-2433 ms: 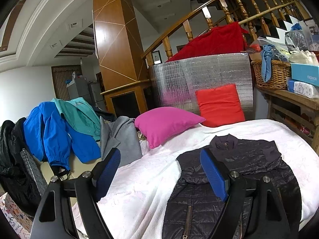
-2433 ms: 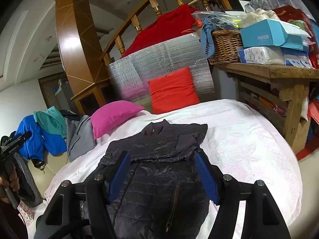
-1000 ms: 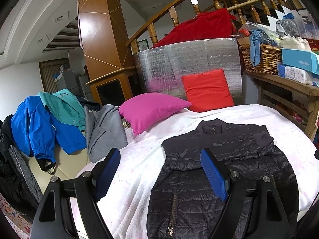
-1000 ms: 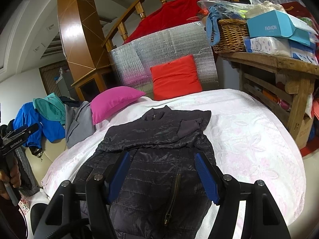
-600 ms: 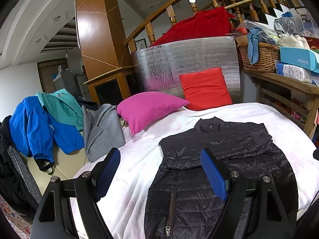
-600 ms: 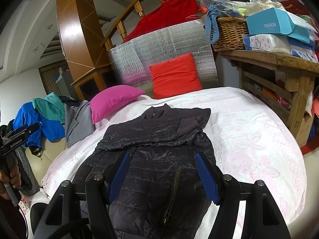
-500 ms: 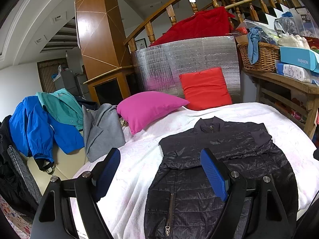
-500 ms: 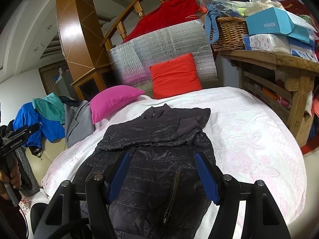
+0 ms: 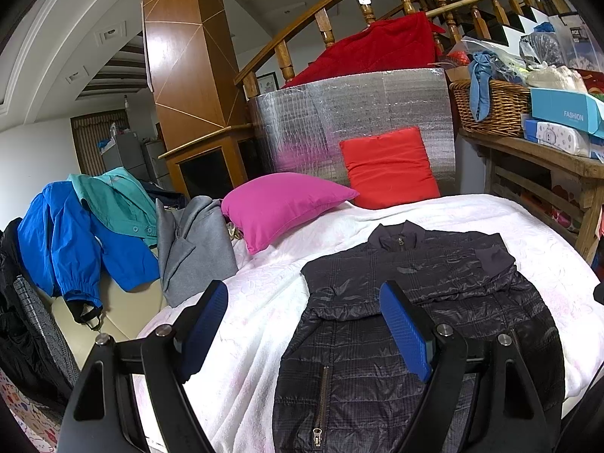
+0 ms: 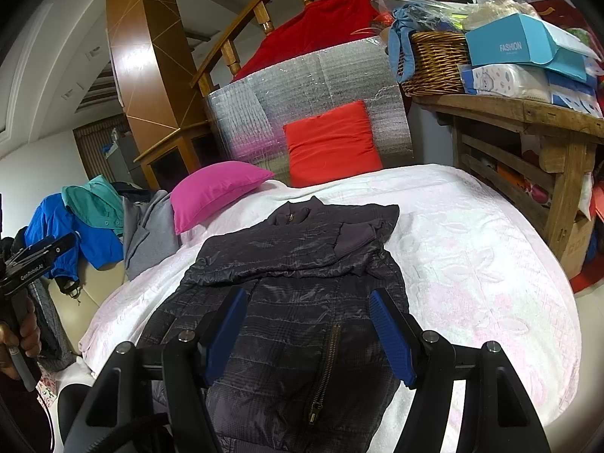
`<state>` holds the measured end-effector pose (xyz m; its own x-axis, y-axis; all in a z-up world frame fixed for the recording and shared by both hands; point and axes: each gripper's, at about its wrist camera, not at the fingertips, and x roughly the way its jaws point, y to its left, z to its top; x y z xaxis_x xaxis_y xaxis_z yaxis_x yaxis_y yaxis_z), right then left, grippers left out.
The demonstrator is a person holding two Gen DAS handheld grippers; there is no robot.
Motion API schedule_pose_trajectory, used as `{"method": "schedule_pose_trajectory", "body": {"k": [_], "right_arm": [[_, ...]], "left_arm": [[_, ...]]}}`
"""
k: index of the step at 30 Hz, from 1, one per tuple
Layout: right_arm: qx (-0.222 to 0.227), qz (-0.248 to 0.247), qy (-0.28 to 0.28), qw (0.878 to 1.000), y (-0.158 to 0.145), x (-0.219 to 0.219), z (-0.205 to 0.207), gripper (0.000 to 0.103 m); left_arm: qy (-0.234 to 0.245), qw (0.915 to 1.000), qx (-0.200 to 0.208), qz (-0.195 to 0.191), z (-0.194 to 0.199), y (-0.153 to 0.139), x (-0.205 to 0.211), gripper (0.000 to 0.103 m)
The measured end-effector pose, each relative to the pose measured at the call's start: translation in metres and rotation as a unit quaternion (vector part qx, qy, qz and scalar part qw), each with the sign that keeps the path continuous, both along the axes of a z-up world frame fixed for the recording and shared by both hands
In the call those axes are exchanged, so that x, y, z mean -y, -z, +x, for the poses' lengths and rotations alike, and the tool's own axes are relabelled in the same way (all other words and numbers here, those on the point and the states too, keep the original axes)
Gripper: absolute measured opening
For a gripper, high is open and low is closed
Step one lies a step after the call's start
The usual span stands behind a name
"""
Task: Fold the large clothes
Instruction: 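Release the jacket and pull both grippers back, then grasp the black jacket's hem with both grippers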
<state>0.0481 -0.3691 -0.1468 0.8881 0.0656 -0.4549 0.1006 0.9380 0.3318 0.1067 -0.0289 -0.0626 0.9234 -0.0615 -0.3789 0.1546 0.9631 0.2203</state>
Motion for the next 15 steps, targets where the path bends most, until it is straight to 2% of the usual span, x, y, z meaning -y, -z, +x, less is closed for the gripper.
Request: {"method": "schedule_pose_trajectory", "body": {"k": [9, 11, 15], "right_arm": [[-0.004, 0.000, -0.002, 1.000, 0.000, 0.000, 0.001, 0.071], [-0.014, 0.000, -0.002, 1.000, 0.000, 0.001, 0.002, 0.071], [-0.038, 0.029, 0.000, 0.999, 0.012, 0.012, 0.000, 0.072]], "left_arm": [[0.001, 1.0000, -0.006, 0.002, 0.002, 0.003, -0.001, 0.083], [0.007, 0.9995, -0.029, -0.002, 0.008, 0.011, -0.007, 0.083], [0.001, 0.9898, -0.141, -0.016, 0.034, 0.053, -0.034, 0.083]]}}
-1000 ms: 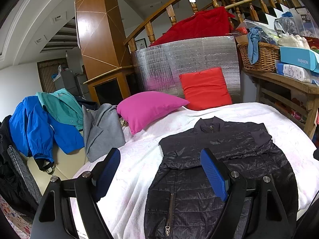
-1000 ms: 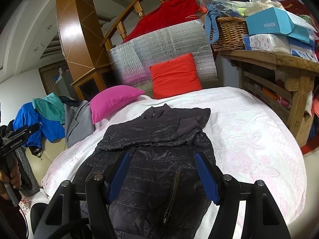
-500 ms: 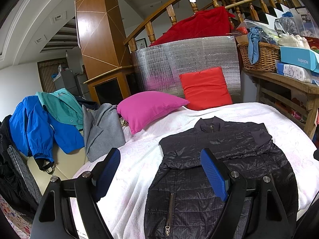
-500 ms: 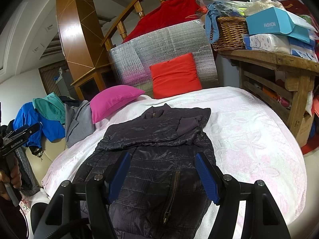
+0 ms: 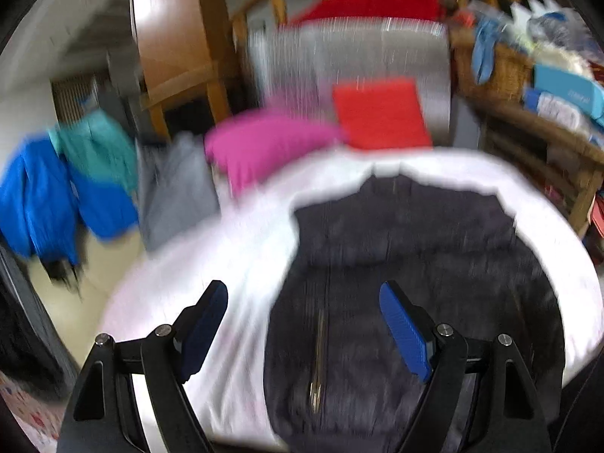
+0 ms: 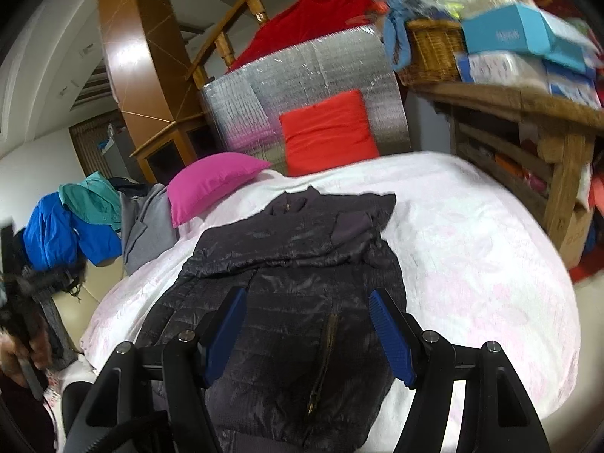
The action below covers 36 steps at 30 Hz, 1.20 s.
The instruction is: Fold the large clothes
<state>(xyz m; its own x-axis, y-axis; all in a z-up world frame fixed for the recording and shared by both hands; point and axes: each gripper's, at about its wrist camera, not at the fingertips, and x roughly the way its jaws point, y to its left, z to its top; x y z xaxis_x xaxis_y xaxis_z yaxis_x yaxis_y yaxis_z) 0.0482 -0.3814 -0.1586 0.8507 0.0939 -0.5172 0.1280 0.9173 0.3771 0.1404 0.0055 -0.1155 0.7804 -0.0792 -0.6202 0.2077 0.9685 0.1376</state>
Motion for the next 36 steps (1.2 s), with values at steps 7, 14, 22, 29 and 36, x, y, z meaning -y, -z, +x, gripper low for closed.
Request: {"method": "schedule_pose_trajectory", "body": {"k": [7, 14, 22, 29, 36], "right_arm": [[-0.090, 0.079, 0.012, 0.993, 0.066, 0.016, -0.003, 0.078], [-0.158, 0.102, -0.006, 0.982, 0.118, -0.002, 0.003, 0.078], [-0.198, 0.115, 0.005, 0.973, 0.155, -0.016, 0.020, 0.078], [-0.179, 0.102, -0.038, 0.978, 0.147, -0.031, 0.020, 0.036], [-0.224, 0.144, -0.043, 0.963, 0.167, -0.023, 0.019, 0.067]], "left_arm": [[-0.054, 0.9851, -0.160, -0.035, 0.030, 0.083, -0.058, 0.083], [-0.043, 0.9734, -0.216, -0.063, 0.027, 0.124, -0.059, 0.081], [-0.051, 0.9654, -0.253, -0.038, 0.033, 0.156, -0.050, 0.072], [-0.033, 0.9559, -0.275, -0.096, 0.032, 0.169, -0.064, 0.061], [-0.024, 0.9504, -0.293, -0.101, 0.030, 0.174, -0.074, 0.074]]}}
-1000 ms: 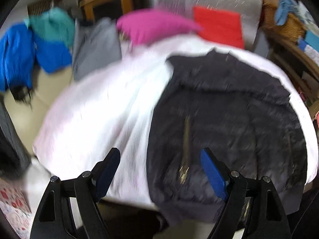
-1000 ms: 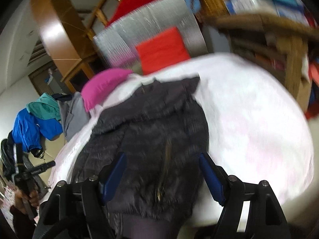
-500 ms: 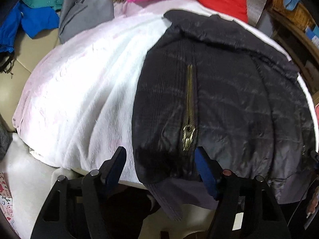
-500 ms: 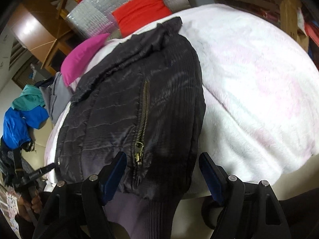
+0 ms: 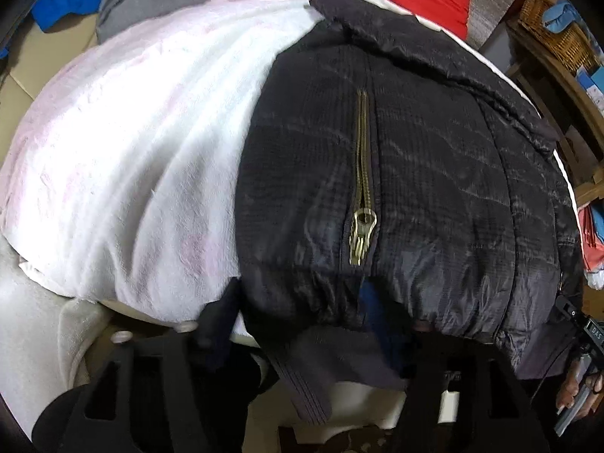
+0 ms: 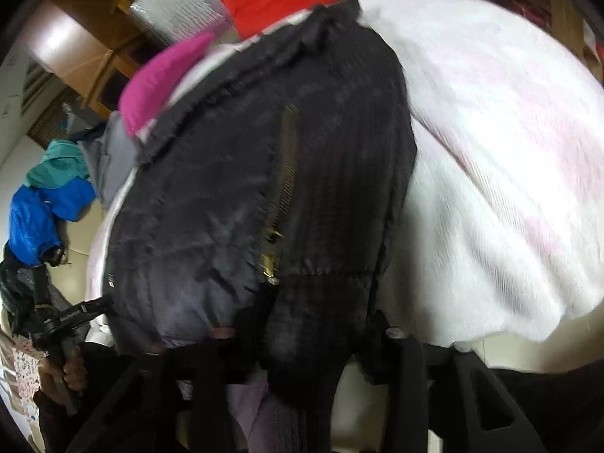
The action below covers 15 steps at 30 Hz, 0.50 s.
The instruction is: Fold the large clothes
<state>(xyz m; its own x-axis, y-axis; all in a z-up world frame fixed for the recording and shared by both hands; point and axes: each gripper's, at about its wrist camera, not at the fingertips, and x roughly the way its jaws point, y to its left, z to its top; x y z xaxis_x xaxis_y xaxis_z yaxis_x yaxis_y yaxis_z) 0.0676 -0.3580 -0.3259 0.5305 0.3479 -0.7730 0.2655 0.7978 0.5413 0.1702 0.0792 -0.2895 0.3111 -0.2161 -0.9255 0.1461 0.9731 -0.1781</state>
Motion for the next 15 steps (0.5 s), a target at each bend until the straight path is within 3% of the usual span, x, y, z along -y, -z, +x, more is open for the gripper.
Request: {"method": "schedule_pose_trajectory", "body": {"k": [2, 4, 5, 7, 8, 9, 12, 14, 15], "right_arm": [[0.004, 0.008, -0.014, 1.000, -0.001, -0.005, -0.001, 0.071], [0.012, -0.020, -0.038, 0.999, -0.006, -0.016, 0.000, 0.070], [0.014, -0.033, -0.046, 0.998, -0.008, -0.019, 0.000, 0.057], [0.027, -0.057, -0.060, 0.996, -0.019, -0.024, -0.001, 0.035], [0.038, -0.053, -0.061, 0.996, -0.025, -0.024, -0.003, 0.028], [0.060, -0.050, -0.062, 0.995, -0.035, -0.024, -0.007, 0.026], [0.133, -0.029, -0.062, 0.989, -0.063, -0.021, -0.017, 0.021], [0.115, -0.029, -0.069, 0.991, -0.058, -0.021, -0.012, 0.022], [0.098, -0.031, -0.070, 0.992, -0.052, -0.022, -0.010, 0.024]], "left_arm": [[0.013, 0.9999, -0.008, 0.000, -0.001, 0.003, 0.004, 0.078], [0.019, 0.9998, -0.001, 0.002, -0.004, 0.002, 0.005, 0.076], [0.020, 0.9998, 0.001, -0.001, -0.004, 0.001, 0.004, 0.076], [0.019, 0.9998, 0.012, -0.003, -0.006, -0.004, 0.002, 0.050], [0.017, 0.9997, 0.018, -0.004, -0.007, -0.007, 0.001, 0.039], [0.016, 0.9996, 0.025, 0.001, -0.007, -0.011, -0.001, 0.021], [0.024, 0.9989, 0.037, -0.016, -0.008, -0.023, -0.005, 0.021], [0.024, 0.9991, 0.032, -0.013, -0.006, -0.021, -0.008, 0.021], [0.022, 0.9994, 0.025, -0.011, -0.007, -0.017, -0.014, 0.031]]}}
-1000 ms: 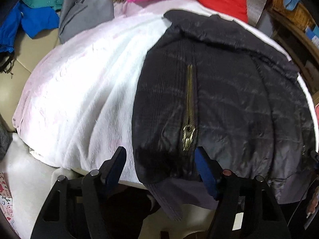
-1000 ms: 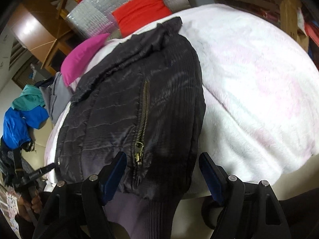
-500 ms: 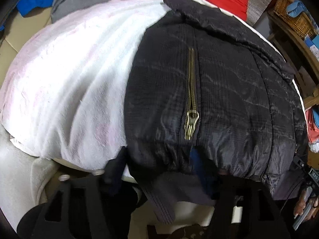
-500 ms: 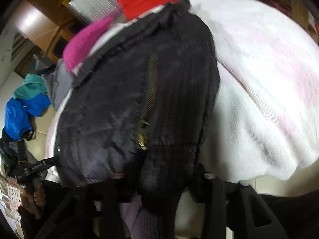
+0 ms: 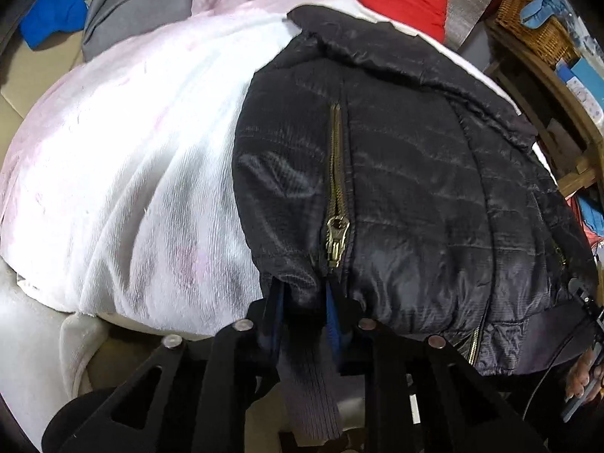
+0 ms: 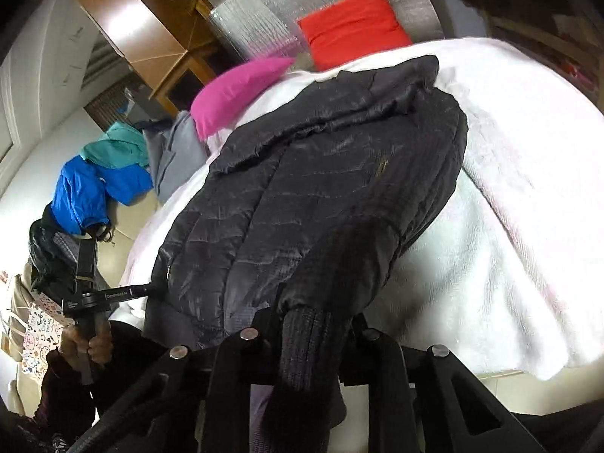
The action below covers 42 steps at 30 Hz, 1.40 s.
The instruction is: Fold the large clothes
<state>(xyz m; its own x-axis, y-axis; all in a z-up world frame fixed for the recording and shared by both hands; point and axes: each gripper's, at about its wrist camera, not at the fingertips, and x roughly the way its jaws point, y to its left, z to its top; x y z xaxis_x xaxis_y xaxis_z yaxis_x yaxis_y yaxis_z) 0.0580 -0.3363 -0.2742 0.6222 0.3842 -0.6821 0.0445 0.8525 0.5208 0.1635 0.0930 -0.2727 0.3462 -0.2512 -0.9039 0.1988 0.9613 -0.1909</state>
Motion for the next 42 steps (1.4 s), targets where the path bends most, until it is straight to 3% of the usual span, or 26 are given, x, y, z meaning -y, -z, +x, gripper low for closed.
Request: {"method": "schedule_pose_trajectory", "body": {"k": [1, 2, 4, 6, 7, 8, 9, 10, 13, 15, 17, 18, 19, 20, 21, 23, 25, 28, 31, 37, 42], "right_arm": [[-0.024, -0.006, 0.005, 1.000, 0.010, -0.001, 0.002, 0.025], [-0.036, -0.010, 0.008, 0.999, 0.016, 0.000, 0.003, 0.031], [-0.061, -0.009, 0.013, 0.998, 0.031, -0.002, 0.004, 0.048], [-0.075, -0.016, 0.001, 0.997, 0.038, -0.010, 0.007, 0.054], [-0.073, -0.033, -0.007, 0.997, 0.037, -0.015, 0.010, 0.053], [-0.062, -0.055, -0.015, 0.996, 0.030, -0.020, 0.013, 0.039], [-0.052, -0.064, -0.023, 0.996, 0.025, -0.023, 0.011, 0.031], [-0.035, -0.065, -0.029, 0.997, 0.017, -0.025, 0.009, 0.025], [0.028, -0.027, -0.029, 0.999, -0.008, -0.020, 0.002, 0.020], [0.033, -0.017, -0.030, 0.999, -0.009, -0.017, 0.003, 0.020], [-0.013, -0.020, -0.036, 0.999, 0.008, -0.017, 0.011, 0.023], [-0.035, -0.023, -0.032, 0.999, 0.016, -0.010, 0.008, 0.024], [-0.052, -0.024, -0.027, 0.998, 0.023, -0.011, 0.010, 0.029], [-0.065, -0.015, -0.025, 0.997, 0.032, -0.012, 0.011, 0.038], [-0.063, -0.012, -0.025, 0.998, 0.035, -0.014, 0.011, 0.040], [-0.053, -0.041, -0.038, 0.997, 0.034, -0.022, 0.010, 0.038], [-0.033, -0.056, -0.048, 0.997, 0.023, -0.028, 0.010, 0.023], [0.009, -0.044, -0.043, 0.998, 0.002, -0.026, 0.009, 0.017], [0.059, -0.034, -0.039, 0.997, -0.029, -0.023, 0.008, 0.016], [0.142, -0.003, -0.013, 0.990, -0.078, -0.009, 0.034, 0.016], [0.180, 0.004, 0.026, 0.983, -0.114, 0.012, 0.081, 0.016]], "left_arm": [[-0.003, 0.9999, -0.012, 0.000, 0.003, 0.006, -0.001, 0.059], [-0.003, 0.9995, -0.031, -0.003, 0.004, 0.013, -0.001, 0.070], [0.002, 0.9989, -0.045, -0.013, 0.003, 0.018, -0.003, 0.073], [0.009, 0.9992, -0.039, -0.009, 0.002, 0.017, -0.002, 0.071], [0.009, 0.9992, -0.037, -0.011, 0.002, 0.016, -0.001, 0.059], [0.006, 0.9994, -0.033, -0.012, 0.001, 0.015, -0.003, 0.052], [0.008, 0.9993, -0.031, -0.018, -0.001, 0.013, 0.002, 0.042], [0.008, 0.9994, -0.023, -0.024, -0.002, 0.009, -0.001, 0.022], [0.007, 0.9993, -0.014, -0.033, -0.004, 0.002, -0.009, 0.019], [0.010, 0.9994, -0.012, -0.031, -0.006, 0.002, -0.012, 0.020], [0.009, 0.9995, -0.025, -0.020, -0.007, 0.009, -0.014, 0.040], [0.011, 0.9990, -0.038, -0.021, -0.007, 0.014, -0.014, 0.068], [0.017, 0.9983, -0.051, -0.025, -0.006, 0.019, -0.007, 0.075], [0.031, 0.9965, -0.072, -0.031, -0.008, 0.026, -0.003, 0.075], [0.035, 0.9959, -0.080, -0.024, -0.011, 0.031, 0.000, 0.075], [0.038, 0.9956, -0.085, -0.015, -0.016, 0.037, 0.003, 0.066], [0.035, 0.9968, -0.071, 0.007, -0.024, 0.034, 0.002, 0.031], [0.019, 0.9975, -0.067, -0.014, -0.021, 0.023, -0.012, 0.009], [0.025, 0.9968, -0.048, -0.059, -0.024, 0.000, -0.027, 0.008], [0.053, 0.9887, 0.026, -0.137, -0.015, -0.081, -0.042, 0.008], [0.048, 0.9779, 0.055, -0.196, 0.041, -0.135, -0.046, 0.008]]}}
